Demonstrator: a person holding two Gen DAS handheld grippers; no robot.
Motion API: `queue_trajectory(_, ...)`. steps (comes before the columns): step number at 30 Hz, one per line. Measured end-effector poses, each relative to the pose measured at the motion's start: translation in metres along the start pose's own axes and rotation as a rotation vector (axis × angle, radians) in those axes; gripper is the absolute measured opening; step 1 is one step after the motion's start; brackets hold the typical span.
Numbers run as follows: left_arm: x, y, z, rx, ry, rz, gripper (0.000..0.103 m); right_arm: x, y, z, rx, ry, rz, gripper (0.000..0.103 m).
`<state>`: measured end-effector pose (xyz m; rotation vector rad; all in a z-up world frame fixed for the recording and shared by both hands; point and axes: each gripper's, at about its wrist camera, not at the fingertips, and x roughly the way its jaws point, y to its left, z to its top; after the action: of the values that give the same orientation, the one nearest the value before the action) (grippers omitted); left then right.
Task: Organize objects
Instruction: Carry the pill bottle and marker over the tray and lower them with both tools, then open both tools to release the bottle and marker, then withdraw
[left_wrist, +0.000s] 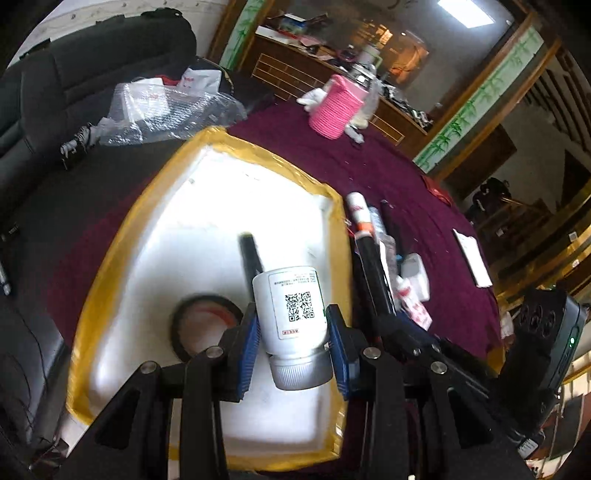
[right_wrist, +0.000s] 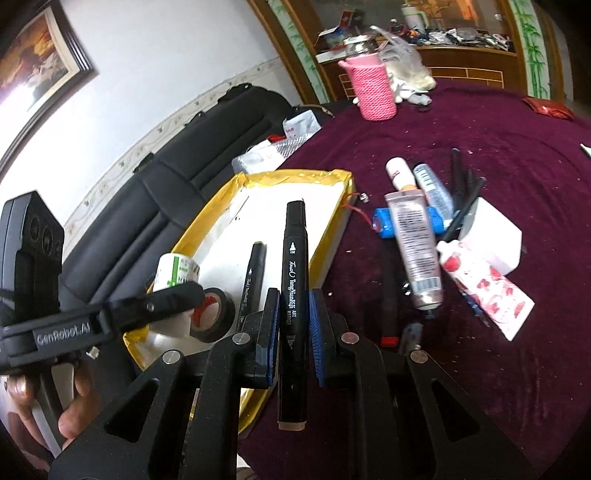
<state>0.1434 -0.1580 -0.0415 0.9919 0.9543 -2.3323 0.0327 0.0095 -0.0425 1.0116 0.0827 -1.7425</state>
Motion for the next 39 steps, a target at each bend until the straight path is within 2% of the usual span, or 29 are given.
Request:
queue_trajectory(5, 0.013, 0.027, 0.033, -0.006, -0.006, 0.127, 0.035, 0.023, 0.006, 0.008, -0.009, 0.041, 0.014, 0.016)
queue_trajectory(10, 0.043, 0.041, 0.054, 0.043, 0.057, 0.249, 0.035, 0.059, 0.02, 0.021, -0.049, 0.093, -0.006, 0.016)
queue_trajectory(14, 0.061, 0.042, 0.053, 0.095, 0.12, 0.269, 0.035, 0.086, 0.031, 0.026, -0.098, 0.125, -0.07, 0.016)
queue_trajectory(16, 0.067, 0.035, 0.049, 0.151, 0.135, 0.315, 0.035, 0.097, 0.034, 0.025, -0.114, 0.146, -0.089, 0.016)
queue_trajectory(19, 0.072, 0.026, 0.046, 0.209, 0.165, 0.375, 0.036, 0.103, 0.045, 0.023, -0.196, 0.132, -0.187, 0.016)
queue_trajectory(27, 0.079, 0.023, 0.044, 0.258, 0.168, 0.454, 0.037, 0.111, 0.054, 0.021, -0.274, 0.117, -0.291, 0.016)
queue_trajectory(29, 0.079, 0.021, 0.044, 0.257, 0.165, 0.449, 0.038, 0.111, 0.055, 0.019, -0.289, 0.101, -0.303, 0.016)
queue_trajectory(32, 0.077, 0.019, 0.043, 0.254, 0.156, 0.371, 0.055, 0.107, 0.055, 0.019, -0.288, 0.083, -0.281, 0.017)
queue_trajectory(34, 0.073, 0.016, 0.04, 0.258, 0.15, 0.335, 0.069, 0.103, 0.053, 0.019, -0.271, 0.071, -0.229, 0.017)
queue_trajectory(37, 0.058, 0.014, 0.039, 0.212, 0.092, 0.323, 0.07, 0.088, 0.042, 0.02, -0.206, 0.074, -0.112, 0.017)
queue_trajectory(38, 0.05, 0.013, 0.038, 0.18, 0.06, 0.313, 0.07, 0.079, 0.037, 0.02, -0.176, 0.06, -0.073, 0.02)
queue_trajectory(39, 0.042, 0.011, 0.038, 0.155, 0.03, 0.29, 0.07, 0.067, 0.031, 0.019, -0.151, 0.038, -0.039, 0.027)
